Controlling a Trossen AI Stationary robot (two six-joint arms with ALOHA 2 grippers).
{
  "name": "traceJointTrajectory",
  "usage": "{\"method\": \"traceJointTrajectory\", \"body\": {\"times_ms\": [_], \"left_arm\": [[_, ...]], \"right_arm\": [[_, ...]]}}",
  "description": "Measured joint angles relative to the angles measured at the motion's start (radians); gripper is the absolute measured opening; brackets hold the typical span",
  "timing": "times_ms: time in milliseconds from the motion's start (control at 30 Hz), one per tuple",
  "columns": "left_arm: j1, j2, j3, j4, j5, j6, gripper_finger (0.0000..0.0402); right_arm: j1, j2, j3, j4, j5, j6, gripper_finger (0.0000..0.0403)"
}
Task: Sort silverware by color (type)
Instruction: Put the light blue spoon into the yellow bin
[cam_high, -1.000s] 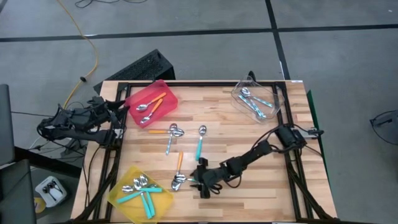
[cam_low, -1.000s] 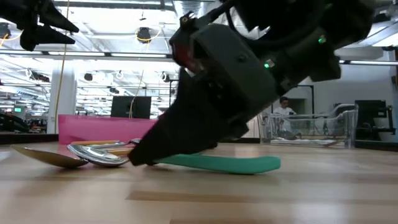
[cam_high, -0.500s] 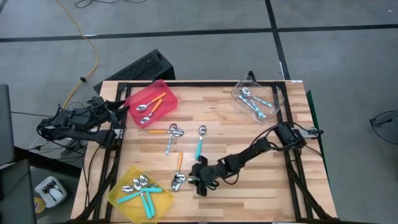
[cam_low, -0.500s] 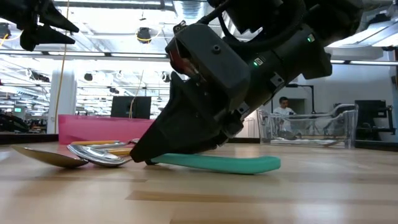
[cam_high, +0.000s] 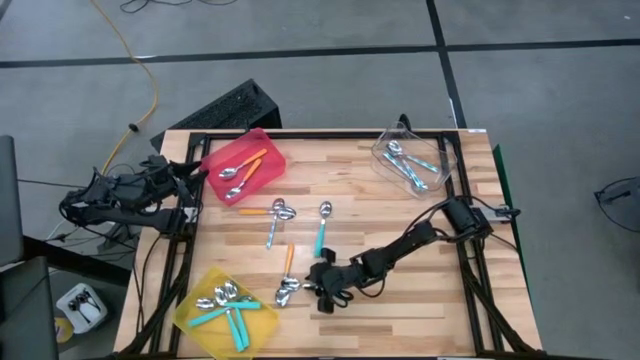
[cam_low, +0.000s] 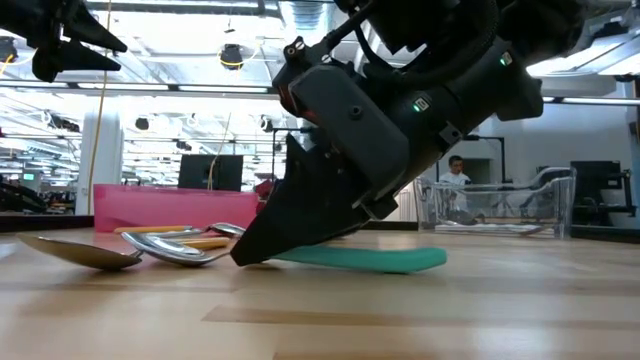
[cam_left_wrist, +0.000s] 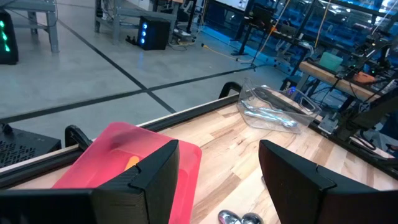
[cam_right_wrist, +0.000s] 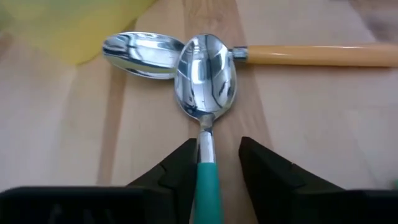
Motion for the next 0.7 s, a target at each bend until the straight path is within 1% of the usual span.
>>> {"method": "traceJointTrajectory", "body": {"times_ms": [300,500,700], "left_arm": [[0.0,0.0,0.0,0.0,0.0,0.0,0.0205],[0.0,0.0,0.0,0.0,0.0,0.0,0.0205],[0.0,0.0,0.0,0.0,0.0,0.0,0.0205]], "right_arm": [[-0.021,-0.002,0.0,-0.027,0.017,-0.001,0.0111],[-0.028,-0.003,0.001,-0.049,0.027,0.0,0.0068],[-0.024,-0.004,-0.002,-0.023,0.038,0.003,0.0065]]}}
